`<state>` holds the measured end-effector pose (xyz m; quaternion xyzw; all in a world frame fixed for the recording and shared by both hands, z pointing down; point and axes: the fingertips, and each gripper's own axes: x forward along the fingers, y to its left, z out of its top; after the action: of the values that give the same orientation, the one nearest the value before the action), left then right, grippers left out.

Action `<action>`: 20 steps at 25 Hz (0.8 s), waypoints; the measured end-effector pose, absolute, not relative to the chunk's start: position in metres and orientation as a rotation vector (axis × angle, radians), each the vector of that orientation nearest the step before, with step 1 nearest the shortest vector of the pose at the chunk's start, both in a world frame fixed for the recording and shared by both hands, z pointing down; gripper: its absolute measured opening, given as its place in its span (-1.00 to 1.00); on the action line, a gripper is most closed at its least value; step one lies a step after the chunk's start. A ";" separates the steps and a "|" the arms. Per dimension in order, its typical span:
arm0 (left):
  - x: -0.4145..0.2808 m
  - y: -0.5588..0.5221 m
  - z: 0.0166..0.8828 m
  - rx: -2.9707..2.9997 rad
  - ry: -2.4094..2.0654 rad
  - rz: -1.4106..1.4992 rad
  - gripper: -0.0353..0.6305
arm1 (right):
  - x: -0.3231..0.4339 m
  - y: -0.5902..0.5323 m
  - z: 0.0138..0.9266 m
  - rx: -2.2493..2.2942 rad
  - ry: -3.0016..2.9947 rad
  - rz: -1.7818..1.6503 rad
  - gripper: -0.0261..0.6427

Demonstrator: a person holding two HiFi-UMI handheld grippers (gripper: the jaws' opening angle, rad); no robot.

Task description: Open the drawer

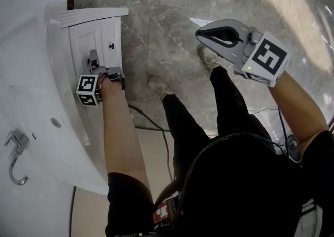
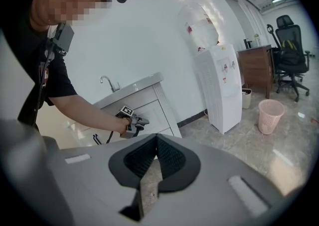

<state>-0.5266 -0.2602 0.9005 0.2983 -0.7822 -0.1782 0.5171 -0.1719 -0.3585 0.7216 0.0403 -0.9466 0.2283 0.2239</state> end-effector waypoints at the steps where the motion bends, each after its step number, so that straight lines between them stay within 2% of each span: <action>1: -0.527 -0.259 0.901 0.704 -1.885 -0.422 -0.03 | -0.171 -0.358 0.723 0.112 -2.611 0.634 -0.94; 4: -0.528 -0.260 0.901 0.707 -1.902 -0.374 -0.24 | -0.170 -0.356 0.725 0.111 -2.607 0.642 -0.94; 5: -0.528 -0.261 0.899 0.721 -1.908 -0.346 -0.43 | -0.170 -0.356 0.725 0.109 -2.606 0.644 -0.94; 6: -0.528 -0.263 0.899 0.731 -1.913 -0.323 -0.49 | -0.169 -0.356 0.726 0.109 -2.605 0.646 -0.94; 20: -0.526 -0.261 0.897 0.764 -1.909 -0.255 -0.51 | -0.165 -0.354 0.727 0.134 -2.598 0.650 -0.94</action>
<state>-0.5260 -0.2610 0.8967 0.3173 -0.7927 -0.1060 0.5096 -0.1654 -0.3542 0.7272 0.0488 -0.9434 0.2360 0.2280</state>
